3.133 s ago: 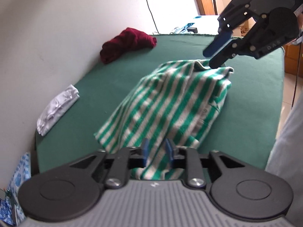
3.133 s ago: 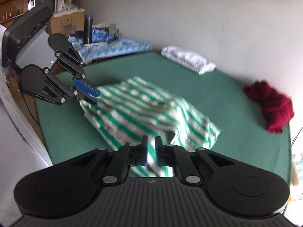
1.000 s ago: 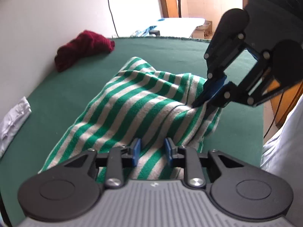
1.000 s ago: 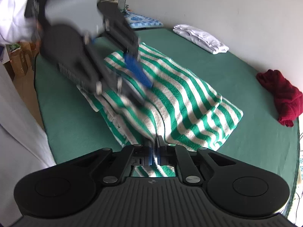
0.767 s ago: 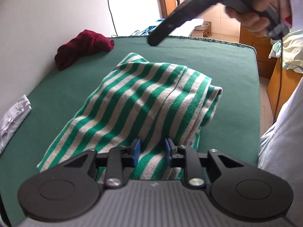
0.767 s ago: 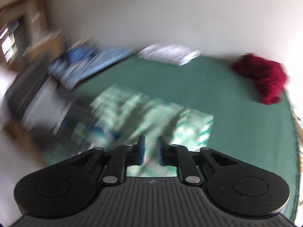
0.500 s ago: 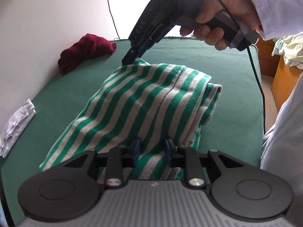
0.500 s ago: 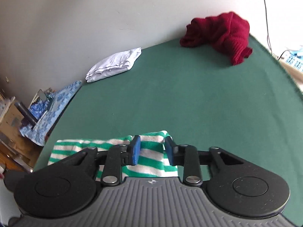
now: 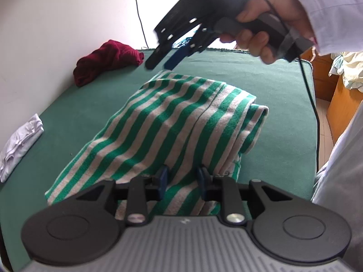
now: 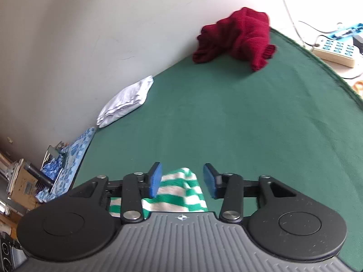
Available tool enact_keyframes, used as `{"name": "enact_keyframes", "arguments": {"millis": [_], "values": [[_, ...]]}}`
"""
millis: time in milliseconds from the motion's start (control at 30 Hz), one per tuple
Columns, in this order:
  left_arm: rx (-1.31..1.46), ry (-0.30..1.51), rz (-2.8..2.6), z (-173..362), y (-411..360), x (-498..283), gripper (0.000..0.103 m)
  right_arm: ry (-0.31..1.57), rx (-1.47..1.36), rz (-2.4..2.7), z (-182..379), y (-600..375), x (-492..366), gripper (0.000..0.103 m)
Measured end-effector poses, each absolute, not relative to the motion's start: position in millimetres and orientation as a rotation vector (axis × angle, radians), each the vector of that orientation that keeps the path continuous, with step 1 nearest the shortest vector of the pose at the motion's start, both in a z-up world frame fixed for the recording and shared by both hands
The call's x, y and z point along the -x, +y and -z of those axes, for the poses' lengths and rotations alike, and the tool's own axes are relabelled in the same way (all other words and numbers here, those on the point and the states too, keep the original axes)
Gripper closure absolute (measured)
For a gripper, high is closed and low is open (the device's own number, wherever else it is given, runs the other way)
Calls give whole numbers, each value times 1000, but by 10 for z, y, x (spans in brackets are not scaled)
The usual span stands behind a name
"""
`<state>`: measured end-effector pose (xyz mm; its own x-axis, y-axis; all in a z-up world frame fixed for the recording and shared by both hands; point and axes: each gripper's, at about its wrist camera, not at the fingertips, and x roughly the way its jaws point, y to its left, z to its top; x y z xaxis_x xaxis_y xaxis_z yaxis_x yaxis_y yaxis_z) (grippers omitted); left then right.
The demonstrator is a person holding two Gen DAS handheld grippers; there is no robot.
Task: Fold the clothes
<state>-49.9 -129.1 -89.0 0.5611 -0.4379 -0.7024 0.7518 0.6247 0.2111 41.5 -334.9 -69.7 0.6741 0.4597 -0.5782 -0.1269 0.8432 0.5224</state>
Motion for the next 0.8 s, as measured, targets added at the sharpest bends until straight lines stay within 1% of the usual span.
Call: {"name": "enact_keyframes", "arguments": {"millis": [33, 67, 133, 167, 233, 300, 433, 500, 533, 600, 633, 667, 733, 767, 800], "values": [[-539, 652, 743, 888, -1301, 502, 79, 799, -427, -360, 725, -3249, -495, 70], [-540, 653, 743, 884, -1307, 502, 79, 835, -381, -376, 755, -3148, -576, 83], [-525, 661, 743, 873, -1309, 488, 79, 823, -266, -344, 760, -3008, -661, 96], [-515, 662, 740, 871, -1307, 485, 79, 803, -229, -323, 758, -2984, -713, 97], [-501, 657, 734, 876, -1299, 492, 79, 822, -166, -284, 847, -2962, -736, 98], [-498, 654, 734, 877, -1291, 493, 79, 862, -162, -251, 1058, -2981, -739, 99], [-491, 647, 733, 879, -1275, 495, 78, 816, -128, -252, 963, -2975, -572, 97], [-487, 644, 732, 880, -1267, 496, 76, 783, -113, -248, 820, -3027, -472, 87], [-485, 642, 732, 881, -1263, 497, 76, 767, -106, -245, 748, -3053, -422, 75], [-482, 639, 732, 882, -1255, 498, 75, 762, -102, -302, 633, -3101, -266, 75], [-480, 637, 731, 882, -1251, 498, 75, 777, -127, -334, 588, -3118, -178, 69], [-477, 637, 731, 883, -1247, 495, 74, 810, -152, -346, 592, -3112, -98, 61], [-467, 642, 731, 884, -1239, 475, 73, 890, -198, -367, 654, -3103, 7, 60], [-463, 644, 732, 883, -1235, 469, 71, 945, -211, -388, 740, -3082, 61, 72], [-461, 646, 734, 881, -1230, 471, 71, 950, -205, -389, 787, -3071, 118, 77]]}}
